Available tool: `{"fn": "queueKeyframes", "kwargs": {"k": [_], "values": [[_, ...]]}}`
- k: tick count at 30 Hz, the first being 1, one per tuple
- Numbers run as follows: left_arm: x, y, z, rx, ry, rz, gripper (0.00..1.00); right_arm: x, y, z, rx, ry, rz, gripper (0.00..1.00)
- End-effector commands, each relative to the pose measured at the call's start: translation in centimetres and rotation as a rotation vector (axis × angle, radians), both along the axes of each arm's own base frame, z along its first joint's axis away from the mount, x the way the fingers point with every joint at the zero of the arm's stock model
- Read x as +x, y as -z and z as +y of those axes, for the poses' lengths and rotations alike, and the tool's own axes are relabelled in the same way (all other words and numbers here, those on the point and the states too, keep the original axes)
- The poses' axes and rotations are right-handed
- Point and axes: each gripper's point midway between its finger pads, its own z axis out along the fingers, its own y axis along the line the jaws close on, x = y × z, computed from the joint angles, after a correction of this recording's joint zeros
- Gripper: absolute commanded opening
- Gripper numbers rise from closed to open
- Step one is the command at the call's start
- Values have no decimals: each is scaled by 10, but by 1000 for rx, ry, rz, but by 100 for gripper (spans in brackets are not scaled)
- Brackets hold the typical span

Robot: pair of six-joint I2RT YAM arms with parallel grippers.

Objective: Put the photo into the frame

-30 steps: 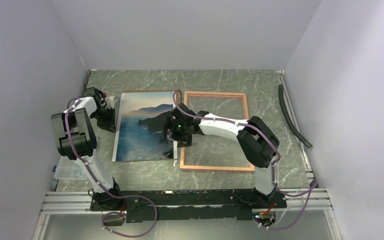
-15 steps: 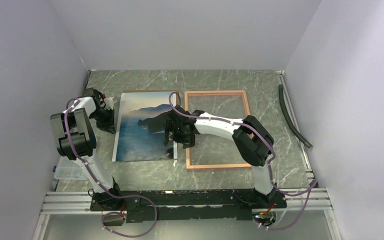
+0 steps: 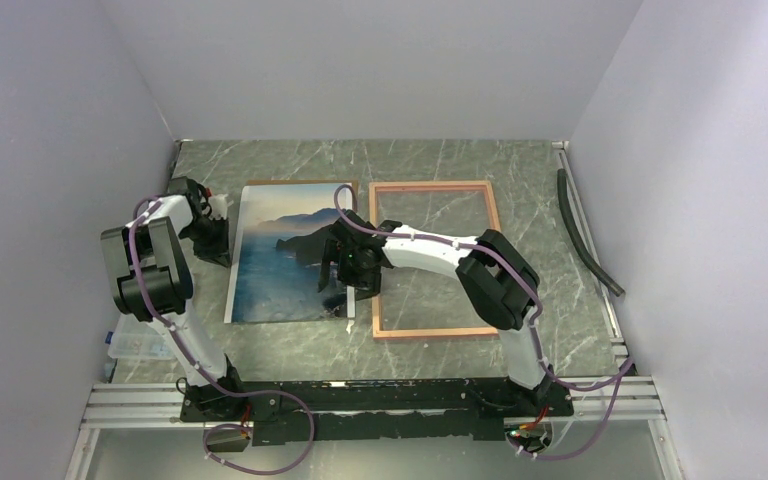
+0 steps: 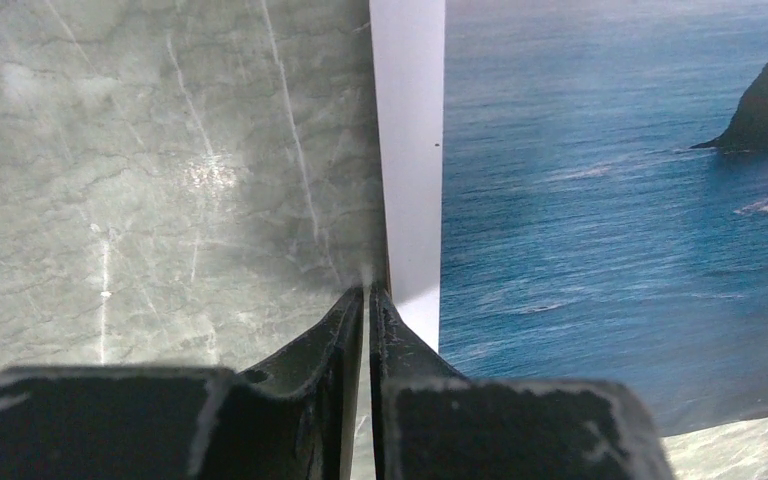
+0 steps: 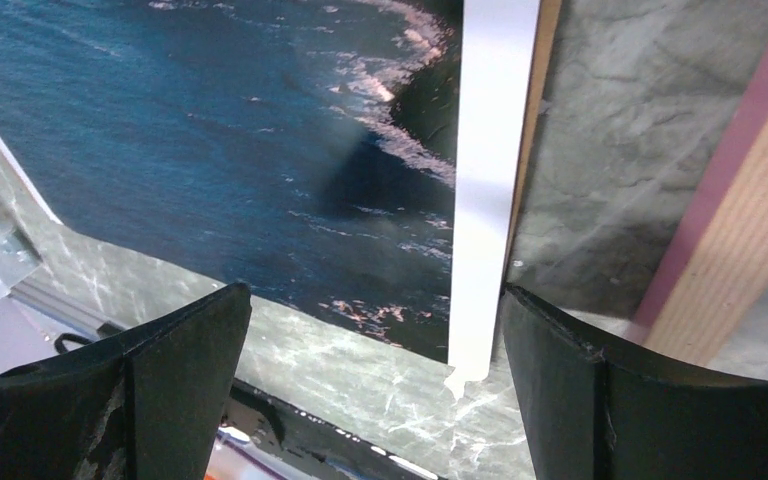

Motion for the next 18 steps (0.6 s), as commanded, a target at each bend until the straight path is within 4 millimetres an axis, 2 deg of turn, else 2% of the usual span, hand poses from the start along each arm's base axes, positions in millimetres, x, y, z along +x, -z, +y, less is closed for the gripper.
{"fn": "queueKeyframes", "kwargs": {"k": [1,9,18], "values": [[-11,11,-16,-27,17,30,13,-4,-13,15,70,1,26,100],[-15,12,-16,-18,24,32,12,-5,-31,19,122,6,12,100],[-16,11,-17,-22,25,31,11,-4,-62,21,199,12,-15,100]]}}
